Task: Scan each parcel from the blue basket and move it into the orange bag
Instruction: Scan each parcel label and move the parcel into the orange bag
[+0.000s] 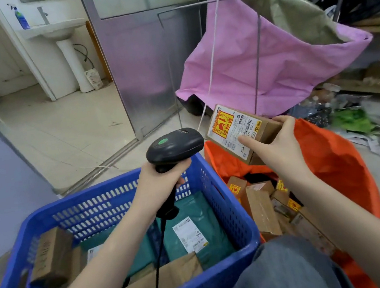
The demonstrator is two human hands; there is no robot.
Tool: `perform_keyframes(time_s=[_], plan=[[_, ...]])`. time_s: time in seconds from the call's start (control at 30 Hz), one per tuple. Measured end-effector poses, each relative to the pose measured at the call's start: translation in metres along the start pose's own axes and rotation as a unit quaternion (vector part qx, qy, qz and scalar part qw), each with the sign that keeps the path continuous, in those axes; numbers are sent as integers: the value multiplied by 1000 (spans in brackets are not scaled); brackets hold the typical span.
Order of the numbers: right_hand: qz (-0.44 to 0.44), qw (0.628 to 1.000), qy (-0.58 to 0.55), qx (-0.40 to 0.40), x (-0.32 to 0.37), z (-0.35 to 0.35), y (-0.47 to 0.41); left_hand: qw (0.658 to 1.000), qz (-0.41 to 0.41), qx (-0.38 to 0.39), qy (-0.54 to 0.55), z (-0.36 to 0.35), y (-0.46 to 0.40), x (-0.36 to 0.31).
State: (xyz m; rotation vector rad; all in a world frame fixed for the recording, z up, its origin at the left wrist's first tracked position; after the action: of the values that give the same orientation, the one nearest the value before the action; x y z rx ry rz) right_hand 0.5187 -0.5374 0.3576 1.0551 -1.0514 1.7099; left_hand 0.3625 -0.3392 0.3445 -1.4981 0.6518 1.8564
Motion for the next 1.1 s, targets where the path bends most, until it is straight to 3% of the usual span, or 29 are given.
perform_keyframes(time_s=[0.3, 0.6, 0.83, 1.1], plan=[[-101, 991, 80, -36, -128, 45, -11, 995, 41, 91, -31, -107, -31, 58], [-185, 968, 166, 19, -193, 45, -3, 988, 63, 130, -59, -153, -43, 95], [-170, 968, 179, 42, -182, 29, -8, 987, 70, 122, -71, -148, -47, 96], [-65, 982, 162, 64, -106, 12, -14, 995, 31, 79, -50, -97, -41, 58]])
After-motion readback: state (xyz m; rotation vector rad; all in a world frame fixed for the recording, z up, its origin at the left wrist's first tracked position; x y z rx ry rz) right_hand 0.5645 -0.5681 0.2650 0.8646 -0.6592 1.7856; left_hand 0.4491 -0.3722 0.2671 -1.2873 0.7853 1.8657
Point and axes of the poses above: each hand's wrist, its own y-axis away from the middle knuckle, its own z-axis out of the back of the hand, x = y × z, the point moved 7 cm from there along -y, towards the middle knuckle, and after that the axes turned 3 degrees about x, right-handed, at the moved point
